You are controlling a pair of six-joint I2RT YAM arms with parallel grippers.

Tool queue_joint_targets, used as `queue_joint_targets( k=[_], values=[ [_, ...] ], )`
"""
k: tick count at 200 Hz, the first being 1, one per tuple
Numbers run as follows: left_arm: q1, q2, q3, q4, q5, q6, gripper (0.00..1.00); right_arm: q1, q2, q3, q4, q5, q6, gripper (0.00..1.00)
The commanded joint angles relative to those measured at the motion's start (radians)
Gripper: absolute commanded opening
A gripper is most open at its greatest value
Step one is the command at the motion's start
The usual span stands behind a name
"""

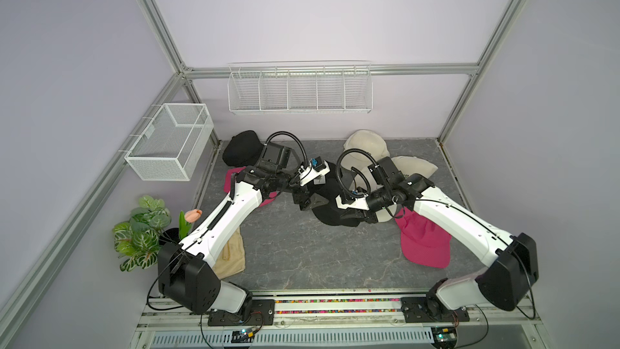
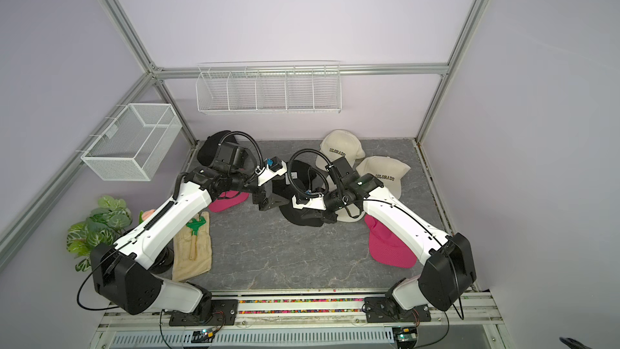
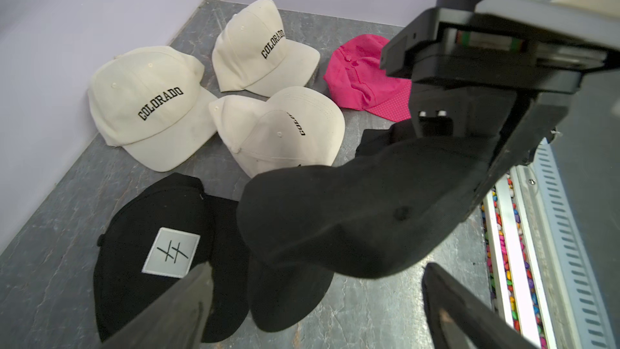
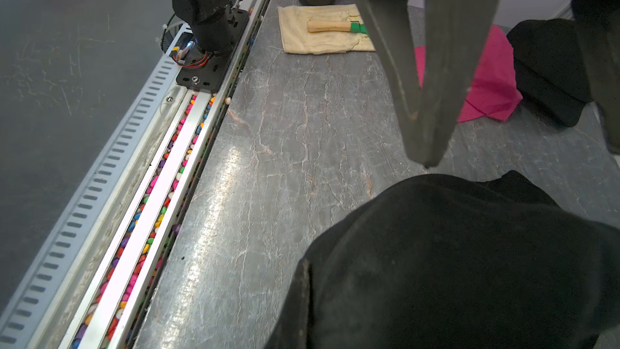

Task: Stack the baseball caps by color
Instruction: Place the baseball cap on the baseball cap.

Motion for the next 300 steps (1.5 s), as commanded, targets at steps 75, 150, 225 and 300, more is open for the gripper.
queue_joint_targets(
  k=[75, 150, 225, 300],
  values=[
    [-0.002, 0.120, 0.128, -0.188, 0.086, 0.165, 0.82, 0.054, 0.031, 0.024, -0.070, 0.035, -0.103, 0.11],
    [-0.023, 0.200, 0.188, -0.352, 0.165, 0.292, 0.81, 0.064, 0.064, 0.061, -0.096, 0.046, -0.117, 0.11],
    [-0.024, 0.220, 0.236, -0.463, 0.180, 0.363, 0.21, 0.058, 0.072, 0.090, -0.092, 0.059, -0.079, 0.12],
    [0.092, 0.048, 0.173, -0.504, 0.310, 0.509, 0.00, 0.013, 0.034, 0.070, -0.168, -0.091, -0.058, 0.34]
  ],
)
